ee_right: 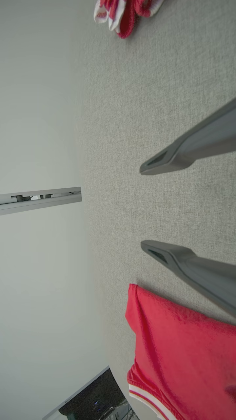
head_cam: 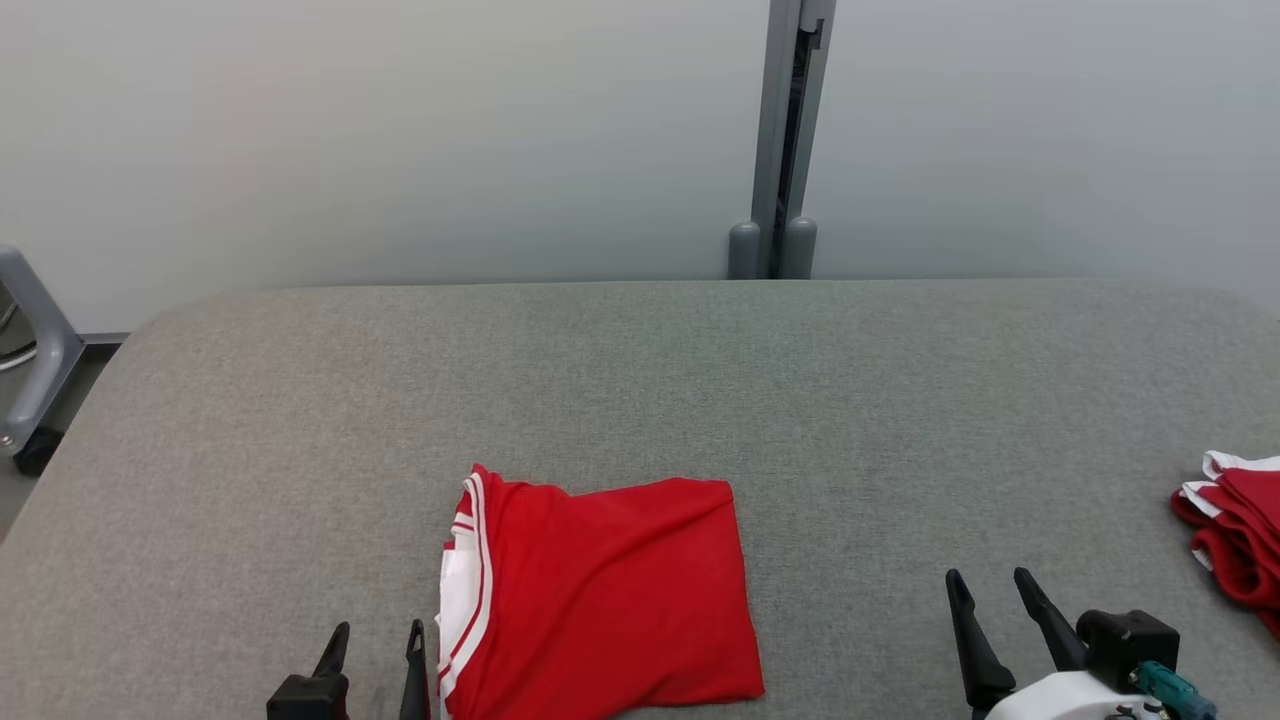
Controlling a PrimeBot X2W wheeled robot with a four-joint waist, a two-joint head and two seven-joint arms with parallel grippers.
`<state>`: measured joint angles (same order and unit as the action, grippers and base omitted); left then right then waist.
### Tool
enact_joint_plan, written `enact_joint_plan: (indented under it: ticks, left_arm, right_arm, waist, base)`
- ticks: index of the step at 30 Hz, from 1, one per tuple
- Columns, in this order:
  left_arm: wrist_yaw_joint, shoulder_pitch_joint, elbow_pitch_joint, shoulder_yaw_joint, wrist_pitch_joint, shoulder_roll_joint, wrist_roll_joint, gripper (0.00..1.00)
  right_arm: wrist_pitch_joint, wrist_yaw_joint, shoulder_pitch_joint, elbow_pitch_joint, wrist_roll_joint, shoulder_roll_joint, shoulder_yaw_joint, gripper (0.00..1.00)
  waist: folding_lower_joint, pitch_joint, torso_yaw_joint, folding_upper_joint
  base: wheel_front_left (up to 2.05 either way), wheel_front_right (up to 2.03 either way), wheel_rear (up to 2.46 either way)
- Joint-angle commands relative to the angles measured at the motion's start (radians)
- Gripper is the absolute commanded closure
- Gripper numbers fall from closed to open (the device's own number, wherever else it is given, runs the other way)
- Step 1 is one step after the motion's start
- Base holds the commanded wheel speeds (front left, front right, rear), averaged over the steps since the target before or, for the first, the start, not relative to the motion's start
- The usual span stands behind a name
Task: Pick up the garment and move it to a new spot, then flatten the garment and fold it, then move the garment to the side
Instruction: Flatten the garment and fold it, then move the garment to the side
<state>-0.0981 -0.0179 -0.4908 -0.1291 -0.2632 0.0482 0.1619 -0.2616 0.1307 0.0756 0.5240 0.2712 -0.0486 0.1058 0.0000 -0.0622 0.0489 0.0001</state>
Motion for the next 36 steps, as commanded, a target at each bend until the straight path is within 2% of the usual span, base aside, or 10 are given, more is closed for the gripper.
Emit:
enact_joint_plan:
  ticks: [1, 8, 13, 22, 26, 32, 36]
  left_arm:
    - [-0.008, -0.012, 0.009, 0.01, -0.002, 0.005, -0.009, 0.0]
    - [-0.002, -0.063, 0.042, 0.061, -0.002, 0.005, -0.033, 0.0]
    - [0.009, -0.07, 0.047, 0.062, -0.002, 0.005, -0.04, 0.0]
    - [0.029, -0.029, 0.061, 0.005, -0.002, 0.005, -0.047, 0.0]
    - [0.036, -0.018, 0.06, -0.018, -0.001, 0.005, -0.056, 0.0]
    - [0.039, 0.006, 0.064, -0.03, -0.001, 0.004, -0.029, 0.0]
    - [0.038, 0.027, 0.069, -0.041, -0.002, 0.004, -0.017, 0.0]
  right_arm:
    - [-0.004, 0.0, -0.013, -0.007, -0.003, -0.005, 0.0, 0.0]
    - [-0.004, 0.0, -0.062, -0.012, 0.007, -0.005, 0.015, 0.0]
    - [-0.004, 0.0, -0.065, -0.012, 0.014, -0.005, 0.034, 0.0]
    - [-0.004, 0.0, 0.031, 0.037, 0.093, -0.005, 0.171, 0.0]
    - [-0.004, 0.0, 0.108, 0.101, 0.148, -0.007, 0.232, 0.0]
    - [-0.004, 0.0, 0.191, 0.21, 0.212, -0.007, 0.247, 0.0]
    - [-0.004, 0.0, 0.254, 0.309, 0.334, -0.005, 0.281, 0.0]
  waist:
    - [0.0, -0.011, -0.014, -0.0001]
    - [0.0, -0.026, -0.033, -0.0001]
    - [0.0, -0.019, -0.014, -0.0001]
    - [0.0, 0.041, 0.104, -0.0001]
    - [0.0, 0.071, 0.172, -0.0001]
    - [0.0, 0.12, 0.243, -0.0001]
    - [0.0, 0.146, 0.273, -0.0001]
  base:
    - [0.0, 0.0, 0.0]
    - [0.0, 0.0, 0.0]
    - [0.0, 0.0, 0.0]
    - [0.0, 0.0, 0.0]
    - [0.0, 0.0, 0.0]
    - [0.0, 0.0, 0.0]
    - [0.0, 0.0, 0.0]
